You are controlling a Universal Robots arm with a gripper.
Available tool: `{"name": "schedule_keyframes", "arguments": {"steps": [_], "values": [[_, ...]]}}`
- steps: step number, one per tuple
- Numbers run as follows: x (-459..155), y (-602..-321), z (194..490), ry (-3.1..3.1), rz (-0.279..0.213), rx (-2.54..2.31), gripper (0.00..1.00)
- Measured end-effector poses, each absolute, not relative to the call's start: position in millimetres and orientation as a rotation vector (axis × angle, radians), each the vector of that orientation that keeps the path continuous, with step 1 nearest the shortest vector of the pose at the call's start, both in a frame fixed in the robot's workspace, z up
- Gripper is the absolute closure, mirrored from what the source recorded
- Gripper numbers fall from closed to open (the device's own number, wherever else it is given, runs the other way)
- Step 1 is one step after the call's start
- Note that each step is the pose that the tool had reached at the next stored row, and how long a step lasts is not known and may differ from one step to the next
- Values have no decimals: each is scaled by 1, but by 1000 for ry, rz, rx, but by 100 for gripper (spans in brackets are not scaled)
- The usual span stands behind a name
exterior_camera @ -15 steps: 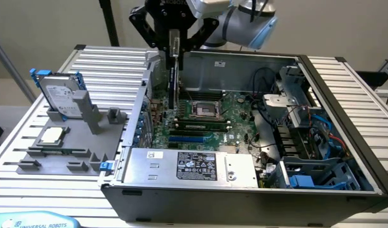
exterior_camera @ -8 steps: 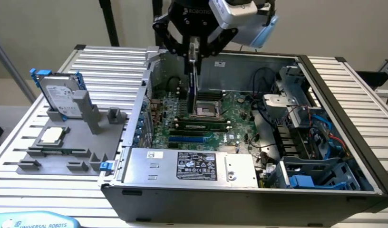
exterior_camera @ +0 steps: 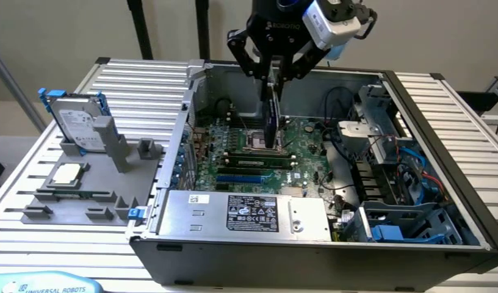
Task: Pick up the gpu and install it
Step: 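Pick up the gpu and move the gpu toward the slot, then insert the gpu into the slot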
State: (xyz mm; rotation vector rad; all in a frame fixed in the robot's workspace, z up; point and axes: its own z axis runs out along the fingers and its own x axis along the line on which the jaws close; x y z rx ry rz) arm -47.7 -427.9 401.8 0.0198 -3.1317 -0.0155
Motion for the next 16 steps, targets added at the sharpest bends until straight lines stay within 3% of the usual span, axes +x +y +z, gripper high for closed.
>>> {"name": "schedule_keyframes", "arguments": {"steps": [16], "values": [[-19,-428,387,-3131,-16,20,73]]}}
